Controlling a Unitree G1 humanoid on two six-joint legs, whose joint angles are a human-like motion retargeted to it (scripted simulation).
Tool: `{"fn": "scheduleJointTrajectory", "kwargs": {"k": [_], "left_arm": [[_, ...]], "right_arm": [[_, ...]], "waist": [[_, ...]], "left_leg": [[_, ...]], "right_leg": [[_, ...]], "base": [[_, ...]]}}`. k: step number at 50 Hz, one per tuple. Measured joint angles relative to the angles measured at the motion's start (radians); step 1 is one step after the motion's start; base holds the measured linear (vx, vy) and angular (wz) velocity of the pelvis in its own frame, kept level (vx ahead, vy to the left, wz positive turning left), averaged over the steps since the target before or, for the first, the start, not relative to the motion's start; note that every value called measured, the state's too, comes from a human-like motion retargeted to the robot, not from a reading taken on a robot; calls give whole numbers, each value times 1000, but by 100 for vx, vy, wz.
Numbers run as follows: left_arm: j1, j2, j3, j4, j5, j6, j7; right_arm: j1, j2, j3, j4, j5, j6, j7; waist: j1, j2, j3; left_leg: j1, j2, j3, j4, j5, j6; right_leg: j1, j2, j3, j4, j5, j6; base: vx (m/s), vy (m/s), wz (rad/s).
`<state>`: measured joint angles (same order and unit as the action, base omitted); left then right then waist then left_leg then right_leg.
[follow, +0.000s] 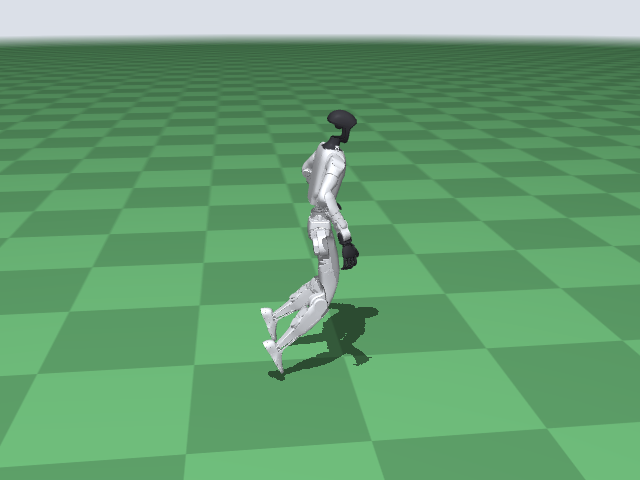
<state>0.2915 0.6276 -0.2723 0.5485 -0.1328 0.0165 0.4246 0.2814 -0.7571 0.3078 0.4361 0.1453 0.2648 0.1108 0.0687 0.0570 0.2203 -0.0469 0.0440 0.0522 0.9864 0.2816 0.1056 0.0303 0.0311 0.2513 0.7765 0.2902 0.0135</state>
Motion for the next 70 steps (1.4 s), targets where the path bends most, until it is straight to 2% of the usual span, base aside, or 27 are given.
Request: {"fn": "scheduleJointTrajectory", "kwargs": {"k": [2,4,5,7,8,10,11,13,15,18,19,20,22,23,24,25,27,30,36,39,41,45,48,52,60,65,70], "left_arm": [[-6,-19,44,81,-117,49,-19],[-10,-28,81,166,-224,81,-35],[-9,-32,94,209,-262,97,-48],[-10,-36,112,298,-261,126,-79],[-10,-39,118,341,-242,137,-90],[-10,-49,128,424,-197,150,-104],[-13,-59,134,464,-180,145,-106],[-5,-86,146,520,-174,119,-98],[29,-112,161,517,-214,75,-68],[64,-126,191,422,-272,-9,-43],[68,-120,203,382,-279,-32,-46],[70,-110,215,342,-284,-51,-51],[31,-87,230,294,-296,-49,-51],[0,-76,229,289,-300,-37,-43],[-30,-68,221,297,-297,-25,-34],[-60,-61,210,311,-292,-13,-23],[-139,-83,150,360,-267,1,7],[-224,-156,40,391,-201,-16,56],[-156,-202,27,218,-55,-86,-67],[-145,-195,37,176,-56,-103,-154],[-174,-189,31,183,-69,-106,-173],[-319,-199,-33,348,-67,-95,-96],[-456,-239,-89,565,-17,-39,-63],[-572,-276,-127,705,47,26,-100],[-530,-221,-183,391,83,-59,-67],[-466,-174,-183,199,71,-92,-130],[-383,-156,-153,140,89,-103,-180]], "right_arm": [[-112,23,72,177,-18,30,9],[-200,37,136,291,-35,42,23],[-230,40,163,325,-46,45,36],[-272,46,191,346,-57,40,53],[-286,50,196,348,-56,36,53],[-301,65,193,350,-43,27,46],[-306,75,189,353,-36,24,39],[-301,93,181,350,-33,16,24],[-284,93,181,310,-43,5,8],[-289,41,186,154,-28,-38,-22],[-297,23,176,95,-17,-61,-41],[-306,8,163,36,-4,-84,-64],[-333,9,122,-35,40,-108,-143],[-344,30,108,-44,68,-115,-199],[-352,65,103,-34,97,-119,-251],[-360,105,102,-14,126,-120,-300],[-364,206,110,81,225,-126,-401],[-314,295,94,203,354,-155,-424],[-129,264,43,216,237,-166,-221],[-100,246,14,256,226,-145,-98],[-116,243,-3,304,239,-140,-67],[-226,275,-3,512,229,-157,-241],[-340,314,-3,708,181,-131,-392],[-415,329,12,751,169,-106,-382],[-384,303,98,478,105,-145,-264],[-377,296,142,415,72,-152,-260],[-301,264,133,281,75,-175,-231]], "waist": [[16,42,18],[27,46,-2],[25,39,-14],[15,35,-51],[10,36,-68],[3,42,-91],[2,45,-86],[-5,44,-53],[-10,30,-1],[-6,-16,24],[-2,-29,28],[1,-42,36],[1,-89,104],[-2,-111,157],[0,-114,203],[5,-107,244],[24,-73,283],[-6,-124,247],[-1,-96,6],[-2,-92,-79],[-3,-97,-107],[13,-104,-112],[19,-93,-96],[-1,-81,-89],[-30,-87,-82],[-1,-98,-66],[12,-114,-51]], "left_leg": [[-126,59,-20,550,-76,20],[-248,17,-46,924,-55,6],[-304,-11,-35,1064,-24,19],[-411,9,-13,1167,13,68],[-452,10,-26,1151,2,57],[-493,4,-76,997,-64,-18],[-470,36,-79,853,-104,-44],[-363,95,-35,505,-156,-90],[-196,106,33,73,-133,-144],[-35,21,20,-640,31,-234],[-24,5,-2,-772,14,-234],[-27,-4,-24,-856,-40,-219],[-77,-49,-24,-718,-392,-20],[-141,-72,-23,-507,-603,101],[-199,-34,-36,-320,-735,147],[-255,35,-57,-144,-827,156],[-328,75,-60,62,-903,156],[-274,-38,-16,-84,-810,114],[-77,-14,13,-701,-467,-72],[-16,-2,50,-873,-416,-157],[5,-4,70,-923,-416,-180],[15,-11,98,-900,-454,-153],[13,-3,109,-844,-477,-146],[8,1,99,-814,-478,-140],[16,-6,78,-849,-468,-146],[3,-3,94,-835,-470,-137],[-13,-3,104,-869,-451,-142]], "right_leg": [[-141,125,-54,564,-83,-62],[-273,207,-121,973,-49,-114],[-324,229,-159,1134,-15,-139],[-405,225,-224,1283,24,-193],[-431,233,-223,1291,15,-192],[-447,249,-161,1175,-52,-151],[-419,219,-128,1035,-95,-133],[-309,131,-72,684,-178,-78],[-154,37,-39,239,-220,-17],[-32,-64,40,-449,-93,122],[-39,-78,57,-566,-99,147],[-59,-84,67,-636,-135,159],[-119,-100,55,-501,-455,56],[-169,-92,49,-306,-672,-20],[-212,-35,35,-137,-807,-109],[-252,46,19,20,-903,-205],[-310,101,2,183,-943,-217],[-278,-31,13,100,-890,-101],[-153,-87,-60,-448,-515,71],[-116,-103,-107,-600,-464,130],[-93,-114,-114,-664,-468,144],[-70,-123,-92,-689,-502,129],[-63,-117,-73,-664,-511,116],[-62,-110,-70,-647,-504,110],[-68,-114,-93,-626,-517,115],[-81,-111,-75,-629,-508,119],[-107,-114,-72,-654,-489,140]], "base": [[7,-12,-34],[4,-16,-21],[3,-10,5],[5,-5,10],[10,2,5],[14,8,1],[16,13,0],[17,17,-1],[19,13,-11],[8,6,-25],[-6,3,-26],[-13,2,-16],[-19,0,1],[-21,-22,1],[-20,-54,-15],[-15,-47,-46],[-4,11,-31],[11,27,36],[15,-1,-20],[7,-4,-24],[3,-3,-26],[-3,-1,-41],[-5,1,-30],[0,0,6],[1,-1,16],[1,-1,-11],[0,0,0]]}}
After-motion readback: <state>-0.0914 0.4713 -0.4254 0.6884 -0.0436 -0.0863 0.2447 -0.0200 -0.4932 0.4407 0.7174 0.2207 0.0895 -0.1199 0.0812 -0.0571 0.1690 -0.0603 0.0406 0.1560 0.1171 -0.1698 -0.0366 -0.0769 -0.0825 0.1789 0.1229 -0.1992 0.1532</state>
